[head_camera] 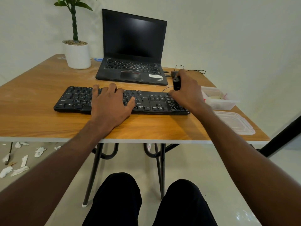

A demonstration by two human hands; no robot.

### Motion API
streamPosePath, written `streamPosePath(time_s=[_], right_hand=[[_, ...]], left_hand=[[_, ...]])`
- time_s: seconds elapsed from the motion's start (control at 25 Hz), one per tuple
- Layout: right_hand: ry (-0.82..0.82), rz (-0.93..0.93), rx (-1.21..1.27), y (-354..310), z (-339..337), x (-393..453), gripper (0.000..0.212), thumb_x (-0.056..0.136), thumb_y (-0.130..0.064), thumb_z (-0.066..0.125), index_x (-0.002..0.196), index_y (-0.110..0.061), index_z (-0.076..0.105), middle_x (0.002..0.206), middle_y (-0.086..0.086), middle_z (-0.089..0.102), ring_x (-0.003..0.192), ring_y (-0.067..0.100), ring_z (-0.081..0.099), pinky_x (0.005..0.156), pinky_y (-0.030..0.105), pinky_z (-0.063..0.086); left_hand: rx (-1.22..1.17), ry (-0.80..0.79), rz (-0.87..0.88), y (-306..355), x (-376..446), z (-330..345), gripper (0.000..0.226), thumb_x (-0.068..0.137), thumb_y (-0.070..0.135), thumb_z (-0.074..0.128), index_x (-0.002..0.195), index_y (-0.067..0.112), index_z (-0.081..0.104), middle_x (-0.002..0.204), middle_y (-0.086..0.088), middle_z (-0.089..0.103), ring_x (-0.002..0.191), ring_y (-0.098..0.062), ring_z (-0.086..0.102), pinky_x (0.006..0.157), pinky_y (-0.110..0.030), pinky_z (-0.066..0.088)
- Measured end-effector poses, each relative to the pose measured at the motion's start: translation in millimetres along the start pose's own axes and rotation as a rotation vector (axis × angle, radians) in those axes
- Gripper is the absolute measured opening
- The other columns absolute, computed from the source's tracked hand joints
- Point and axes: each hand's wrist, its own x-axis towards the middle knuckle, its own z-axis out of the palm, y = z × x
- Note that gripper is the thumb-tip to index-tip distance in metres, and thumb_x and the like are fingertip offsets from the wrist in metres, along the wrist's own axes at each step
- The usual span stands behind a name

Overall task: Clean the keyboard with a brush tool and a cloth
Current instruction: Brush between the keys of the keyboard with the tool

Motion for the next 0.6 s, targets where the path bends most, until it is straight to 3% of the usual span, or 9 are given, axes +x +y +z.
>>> streamPosePath(time_s=[0.16, 0.32, 0.44, 0.52, 0.6], right_hand=[[-0.045, 0.065, 0.488, -7, 2, 4, 0.050, 0.088, -0.014, 0.077, 0.125, -0.024, 0.045, 0.124, 0.007, 0.054, 0.102, 0.021, 0.063, 0.065, 0.027, 0.062], [-0.024, -0.013, 0.241, 6, 4, 4, 0.053, 0.085, -0.019, 0.079, 0.123, -0.028, 0.044, 0.125, 0.004, 0.056, 0.104, 0.020, 0.061, 0.076, 0.028, 0.059], [-0.119, -0.006, 0.306, 11, -4, 8, 0.051, 0.080, -0.026, 0.081, 0.118, -0.031, 0.046, 0.121, 0.003, 0.056, 0.106, 0.023, 0.060, 0.080, 0.035, 0.060], [-0.141, -0.028, 0.329, 6, -5, 10, 0.051, 0.078, -0.028, 0.081, 0.117, -0.033, 0.048, 0.118, 0.003, 0.057, 0.105, 0.024, 0.062, 0.078, 0.037, 0.062], [-0.153, -0.063, 0.313, -2, 0, 13, 0.052, 0.082, -0.020, 0.080, 0.122, -0.027, 0.048, 0.117, 0.003, 0.059, 0.100, 0.019, 0.064, 0.068, 0.026, 0.061]], left_hand=[[0.004, 0.003, -0.005, 0, 1, 0, 0.073, 0.102, 0.069, 0.029, 0.134, 0.015, 0.066, 0.134, -0.013, 0.060, 0.125, -0.033, 0.059, 0.125, -0.062, 0.019], [0.009, 0.005, -0.003, 0, 0, 0, 0.073, 0.102, 0.069, 0.028, 0.133, 0.014, 0.067, 0.133, -0.013, 0.061, 0.123, -0.033, 0.060, 0.124, -0.062, 0.021], [0.015, 0.002, -0.004, 0, 1, 0, 0.073, 0.102, 0.068, 0.029, 0.134, 0.014, 0.066, 0.134, -0.013, 0.060, 0.124, -0.033, 0.060, 0.124, -0.062, 0.020], [0.019, 0.001, 0.000, 0, 1, 0, 0.072, 0.103, 0.068, 0.029, 0.134, 0.014, 0.066, 0.134, -0.013, 0.060, 0.125, -0.033, 0.060, 0.124, -0.062, 0.020], [0.020, 0.006, 0.005, 0, 1, 0, 0.072, 0.103, 0.068, 0.029, 0.133, 0.014, 0.067, 0.134, -0.014, 0.061, 0.124, -0.033, 0.060, 0.124, -0.062, 0.020]])
